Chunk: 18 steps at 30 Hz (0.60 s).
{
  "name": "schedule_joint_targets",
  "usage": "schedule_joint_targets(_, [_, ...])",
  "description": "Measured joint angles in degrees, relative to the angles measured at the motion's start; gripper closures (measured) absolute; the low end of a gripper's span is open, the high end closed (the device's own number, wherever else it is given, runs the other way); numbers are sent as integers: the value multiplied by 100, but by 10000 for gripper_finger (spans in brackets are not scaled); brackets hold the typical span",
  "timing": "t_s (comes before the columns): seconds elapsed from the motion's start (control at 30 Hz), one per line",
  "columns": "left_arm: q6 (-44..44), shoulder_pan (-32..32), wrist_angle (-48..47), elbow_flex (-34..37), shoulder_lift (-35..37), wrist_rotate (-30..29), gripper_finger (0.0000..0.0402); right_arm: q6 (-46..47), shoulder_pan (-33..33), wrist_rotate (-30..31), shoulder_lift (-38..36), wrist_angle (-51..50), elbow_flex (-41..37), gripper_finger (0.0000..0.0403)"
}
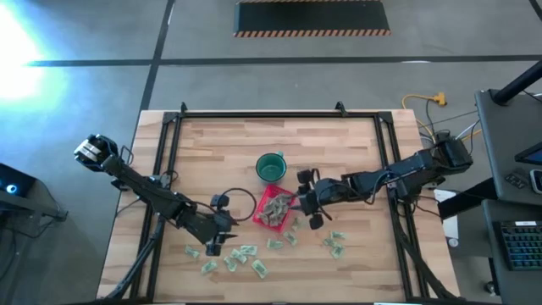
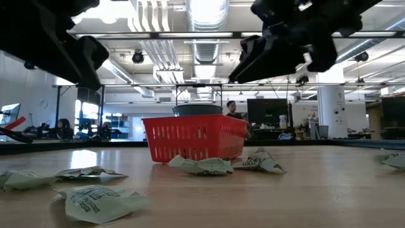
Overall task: Pick and place items into bin
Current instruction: Put the light green stevia packet into the red bin
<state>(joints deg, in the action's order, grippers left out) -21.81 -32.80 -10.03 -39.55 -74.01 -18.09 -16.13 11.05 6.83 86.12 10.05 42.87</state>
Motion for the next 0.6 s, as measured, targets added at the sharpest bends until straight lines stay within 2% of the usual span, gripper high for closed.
schedule_joint_targets(0.33, [591,-32,1888,660,-184,327,259,277,344,19,-494,-652,0,291])
schedule_joint_targets(0.43, [699,-32,2268,703,-525,498,259,450,404,17,-642,-867,0,296])
schedule_joint_targets(0.6, [767,-14,2358,567,-1099,775,259,653,500,16,-828,-1126,-2,302])
